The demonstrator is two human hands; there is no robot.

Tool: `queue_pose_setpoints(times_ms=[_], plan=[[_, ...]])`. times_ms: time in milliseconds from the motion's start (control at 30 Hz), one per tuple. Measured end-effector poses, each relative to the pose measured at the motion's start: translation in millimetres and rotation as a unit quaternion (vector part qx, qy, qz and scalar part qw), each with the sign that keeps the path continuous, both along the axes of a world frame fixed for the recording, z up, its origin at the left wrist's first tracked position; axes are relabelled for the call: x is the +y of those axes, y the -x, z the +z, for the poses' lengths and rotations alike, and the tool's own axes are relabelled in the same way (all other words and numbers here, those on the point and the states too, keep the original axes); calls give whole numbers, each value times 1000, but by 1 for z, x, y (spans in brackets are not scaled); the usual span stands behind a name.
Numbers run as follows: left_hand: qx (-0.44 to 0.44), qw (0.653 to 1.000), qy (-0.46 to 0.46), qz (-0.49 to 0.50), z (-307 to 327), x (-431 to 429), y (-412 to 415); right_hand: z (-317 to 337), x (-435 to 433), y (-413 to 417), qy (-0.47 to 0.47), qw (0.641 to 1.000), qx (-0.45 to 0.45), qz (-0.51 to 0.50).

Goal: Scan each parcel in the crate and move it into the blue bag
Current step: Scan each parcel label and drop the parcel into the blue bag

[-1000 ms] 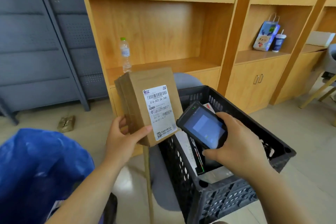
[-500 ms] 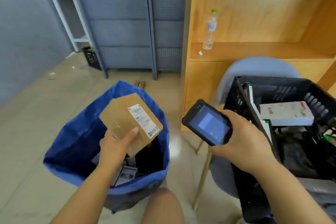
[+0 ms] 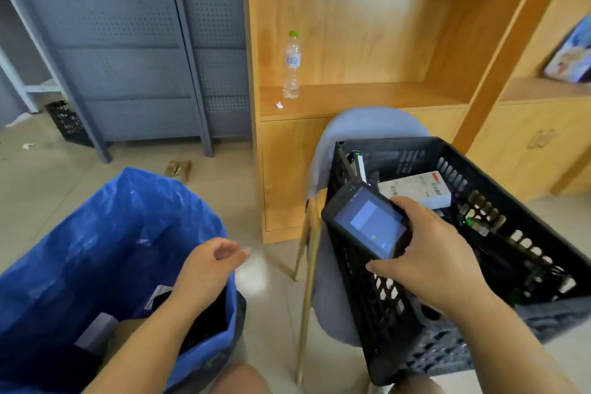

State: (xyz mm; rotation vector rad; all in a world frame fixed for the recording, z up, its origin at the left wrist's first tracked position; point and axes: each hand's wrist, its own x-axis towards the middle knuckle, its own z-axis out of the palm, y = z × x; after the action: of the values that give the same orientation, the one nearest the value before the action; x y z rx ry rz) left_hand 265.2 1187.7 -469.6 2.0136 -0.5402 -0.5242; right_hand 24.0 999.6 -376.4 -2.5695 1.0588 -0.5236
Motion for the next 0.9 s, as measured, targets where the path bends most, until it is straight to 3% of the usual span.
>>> queue_pose_setpoints(times_ms=[300,467,567,667,767,900], plan=[[-26,989,62,-130,27,-151,57,-8,-70,81,0,990,8,-141],[-139,969,41,-201,27,-228,84,-16,-106,109,-20,982,29,-188],[-238,933,-32,-266,22,-271,92,-20,-122,120,-29,979,30,-201],[-311,871,-190,-329,14,-308,94,-24,-135,126,-45,977,29,-205],[-311,816,-308,-379,1,-335,93,-29,-145,130,-51,978,35,-202],[-299,790,-354,-401,-14,-362,95,-39,-154,134,-38,978,43,-200]])
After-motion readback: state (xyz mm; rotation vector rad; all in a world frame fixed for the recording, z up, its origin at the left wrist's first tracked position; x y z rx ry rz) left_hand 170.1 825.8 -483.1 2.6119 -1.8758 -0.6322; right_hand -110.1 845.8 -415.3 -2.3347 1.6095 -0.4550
